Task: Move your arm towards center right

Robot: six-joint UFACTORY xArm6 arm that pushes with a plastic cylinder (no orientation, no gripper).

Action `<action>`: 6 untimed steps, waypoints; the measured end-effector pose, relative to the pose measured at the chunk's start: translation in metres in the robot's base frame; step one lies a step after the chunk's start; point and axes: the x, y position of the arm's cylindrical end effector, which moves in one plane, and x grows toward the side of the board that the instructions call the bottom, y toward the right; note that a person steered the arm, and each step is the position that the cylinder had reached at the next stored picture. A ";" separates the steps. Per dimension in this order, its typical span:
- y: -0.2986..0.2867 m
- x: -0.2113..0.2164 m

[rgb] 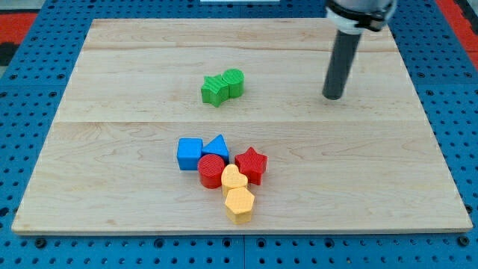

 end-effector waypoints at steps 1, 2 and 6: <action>0.007 0.000; 0.015 0.000; 0.035 0.000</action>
